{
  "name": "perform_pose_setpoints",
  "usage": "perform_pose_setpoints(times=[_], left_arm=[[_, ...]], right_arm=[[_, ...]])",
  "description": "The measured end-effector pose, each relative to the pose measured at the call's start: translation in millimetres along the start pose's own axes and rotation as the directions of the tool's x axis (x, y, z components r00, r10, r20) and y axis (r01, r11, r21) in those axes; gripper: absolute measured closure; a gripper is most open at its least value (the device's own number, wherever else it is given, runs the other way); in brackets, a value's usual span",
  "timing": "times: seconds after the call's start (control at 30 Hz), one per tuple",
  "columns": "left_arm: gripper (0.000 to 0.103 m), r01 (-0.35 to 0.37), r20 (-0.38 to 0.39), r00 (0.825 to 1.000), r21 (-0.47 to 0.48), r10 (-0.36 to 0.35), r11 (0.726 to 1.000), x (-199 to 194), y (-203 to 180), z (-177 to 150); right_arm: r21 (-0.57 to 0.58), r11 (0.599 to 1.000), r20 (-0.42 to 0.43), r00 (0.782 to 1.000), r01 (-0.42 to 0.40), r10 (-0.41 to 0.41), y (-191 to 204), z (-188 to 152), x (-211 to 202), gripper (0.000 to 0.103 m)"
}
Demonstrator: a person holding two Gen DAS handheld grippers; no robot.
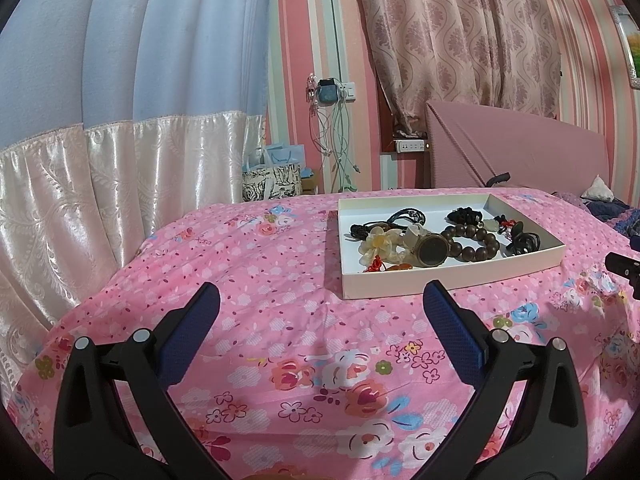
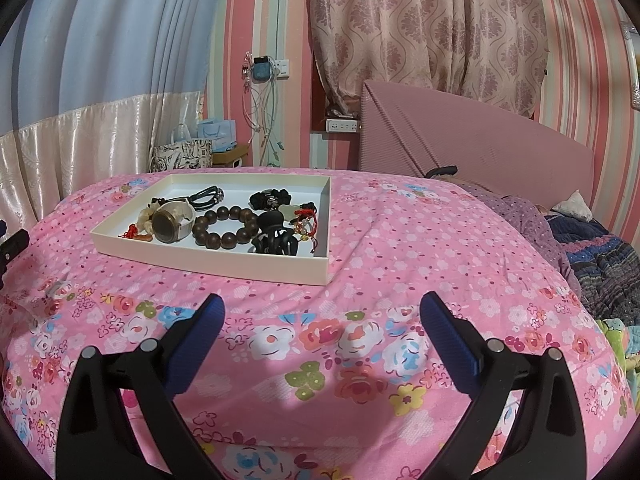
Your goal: Organize jewelry
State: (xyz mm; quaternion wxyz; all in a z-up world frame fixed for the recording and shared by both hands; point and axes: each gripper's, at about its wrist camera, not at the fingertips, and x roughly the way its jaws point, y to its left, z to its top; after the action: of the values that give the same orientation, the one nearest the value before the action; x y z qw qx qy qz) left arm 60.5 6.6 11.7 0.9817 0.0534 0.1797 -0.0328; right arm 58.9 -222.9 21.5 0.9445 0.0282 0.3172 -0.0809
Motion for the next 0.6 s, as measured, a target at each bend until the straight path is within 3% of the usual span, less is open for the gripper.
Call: perform_pose_setpoints(times=[0.6], left_arm=[[0.003, -0.001, -0.001, 1.0, 0.0, 0.001, 1.0, 1.1, 0.5, -0.5]], right_arm=[[0.002, 1.0, -0.003, 1.0, 0.005, -0.005, -1.7, -1.9, 0.8, 0.005]])
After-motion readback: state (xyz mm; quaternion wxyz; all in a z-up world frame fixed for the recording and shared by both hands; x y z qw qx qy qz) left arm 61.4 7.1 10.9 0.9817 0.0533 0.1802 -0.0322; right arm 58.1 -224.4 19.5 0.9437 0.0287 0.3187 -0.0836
